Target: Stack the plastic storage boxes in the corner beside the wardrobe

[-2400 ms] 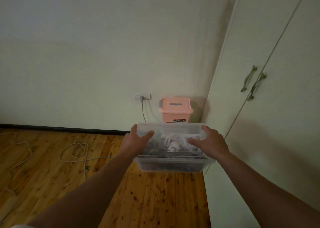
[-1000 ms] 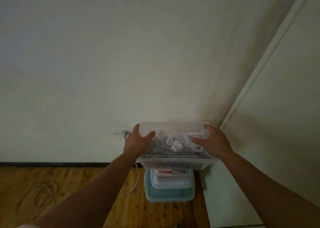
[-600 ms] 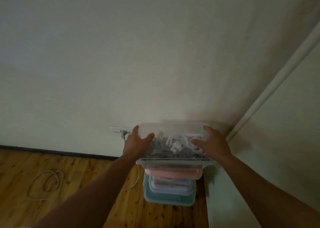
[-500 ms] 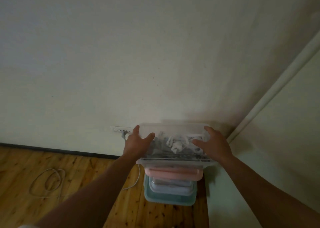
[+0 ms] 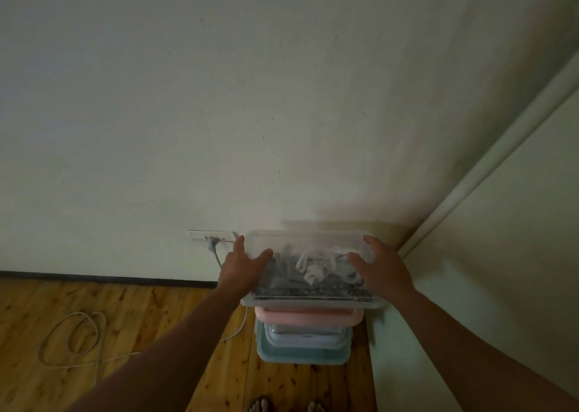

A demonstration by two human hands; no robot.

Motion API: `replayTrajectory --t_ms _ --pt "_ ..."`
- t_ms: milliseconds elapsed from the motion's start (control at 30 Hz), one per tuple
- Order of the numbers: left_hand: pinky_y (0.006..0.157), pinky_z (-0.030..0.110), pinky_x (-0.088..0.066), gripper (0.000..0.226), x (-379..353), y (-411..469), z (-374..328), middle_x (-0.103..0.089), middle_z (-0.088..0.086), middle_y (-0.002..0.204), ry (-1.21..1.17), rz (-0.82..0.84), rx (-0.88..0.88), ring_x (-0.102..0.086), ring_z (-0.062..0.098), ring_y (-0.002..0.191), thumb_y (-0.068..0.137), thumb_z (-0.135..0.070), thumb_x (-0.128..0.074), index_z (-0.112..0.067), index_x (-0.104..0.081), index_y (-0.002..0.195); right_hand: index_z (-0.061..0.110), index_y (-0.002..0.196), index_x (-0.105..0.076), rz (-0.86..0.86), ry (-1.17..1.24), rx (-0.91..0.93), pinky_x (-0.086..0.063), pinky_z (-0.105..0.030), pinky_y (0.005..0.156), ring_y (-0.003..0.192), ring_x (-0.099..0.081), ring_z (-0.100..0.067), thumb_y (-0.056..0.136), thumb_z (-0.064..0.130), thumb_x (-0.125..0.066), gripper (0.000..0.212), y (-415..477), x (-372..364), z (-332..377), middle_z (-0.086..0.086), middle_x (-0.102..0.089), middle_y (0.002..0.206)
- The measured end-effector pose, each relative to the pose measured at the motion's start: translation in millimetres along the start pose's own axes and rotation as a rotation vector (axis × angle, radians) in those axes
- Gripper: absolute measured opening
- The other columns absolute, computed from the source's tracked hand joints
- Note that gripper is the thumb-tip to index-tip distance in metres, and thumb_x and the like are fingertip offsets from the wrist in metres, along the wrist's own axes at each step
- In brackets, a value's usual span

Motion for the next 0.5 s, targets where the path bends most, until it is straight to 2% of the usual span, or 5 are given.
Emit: replayTrajectory --t_ms 133,500 --pt "0.1 0.05 -0.046 0.08 0.2 2.6 1.3 -0.046 0.014 0.143 0.029 -0.005 -0.002 -0.049 0.034 0.126 0.088 -0.044 -0.064 -0.017 -0.023 0.151 0.02 0.142 -0.04 -0.02 -0.011 0.008 -0.036 -0.034 0.1 0.129 -0.042 -0.027 0.089 0.046 -0.056 0.061 2.8 -3.1 -1.3 -0.009 -0.043 0.144" --pt "0.095 0.046 -0.047 0.076 -3.3 4.5 3.4 -0.044 0.014 0.142 0.082 0.01 -0.036 -0.048 0.034 0.125 0.088 -0.043 -0.064 -0.018 -0.024 0.149 0.019 0.145 -0.035 -0.023 -0.054 0.027 -0.034 -0.036 0.104 0.132 -0.038 -0.026 0.089 0.046 -0.056 0.066 0.9 -9.3 -3.5 -0.009 -0.039 0.146"
Point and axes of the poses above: each hand's wrist, its own y-axis towards the middle knuckle, its own x-axis out of the back of the hand, z = x × y, the point moved 3 cm from there along y, towards the middle knuckle
